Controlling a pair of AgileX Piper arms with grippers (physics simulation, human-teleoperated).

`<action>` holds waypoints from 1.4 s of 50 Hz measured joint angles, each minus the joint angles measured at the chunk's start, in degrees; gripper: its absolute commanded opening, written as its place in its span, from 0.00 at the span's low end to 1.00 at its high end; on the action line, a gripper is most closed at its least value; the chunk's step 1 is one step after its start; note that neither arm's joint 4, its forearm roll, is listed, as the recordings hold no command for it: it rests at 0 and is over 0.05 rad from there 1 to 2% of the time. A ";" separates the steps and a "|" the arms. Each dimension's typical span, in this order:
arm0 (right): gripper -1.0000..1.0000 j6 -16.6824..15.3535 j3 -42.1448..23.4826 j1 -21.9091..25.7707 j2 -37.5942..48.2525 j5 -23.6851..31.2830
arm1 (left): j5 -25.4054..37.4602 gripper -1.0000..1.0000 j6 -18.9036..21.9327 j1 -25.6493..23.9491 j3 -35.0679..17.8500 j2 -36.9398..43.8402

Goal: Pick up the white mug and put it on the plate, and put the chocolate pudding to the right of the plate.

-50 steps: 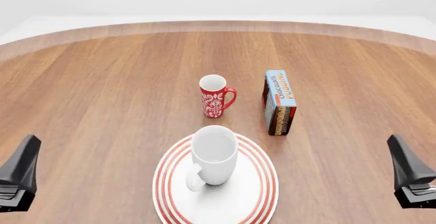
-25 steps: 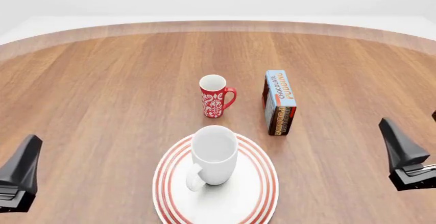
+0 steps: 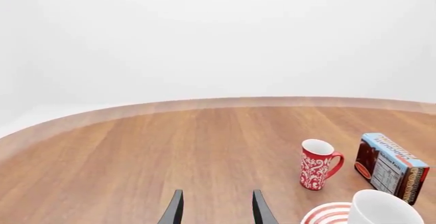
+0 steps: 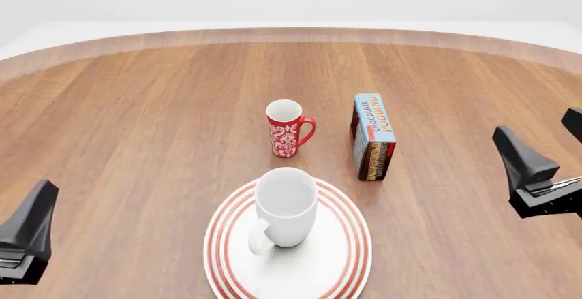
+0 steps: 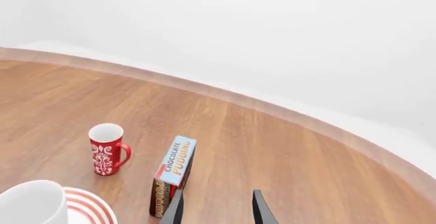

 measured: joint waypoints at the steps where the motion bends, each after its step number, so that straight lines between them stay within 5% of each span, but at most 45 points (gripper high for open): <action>1: 1.00 0.00 -0.34 0.07 0.43 0.01 | 0.00 1.00 -0.03 -0.03 0.00 0.00; 41: 1.00 -1.75 -11.96 3.37 11.88 1.34 | -0.06 1.00 -0.88 -0.87 -0.02 0.00; 70: 1.00 0.08 -18.94 4.93 21.64 1.52 | -0.20 1.00 -1.53 -1.05 -0.03 -0.01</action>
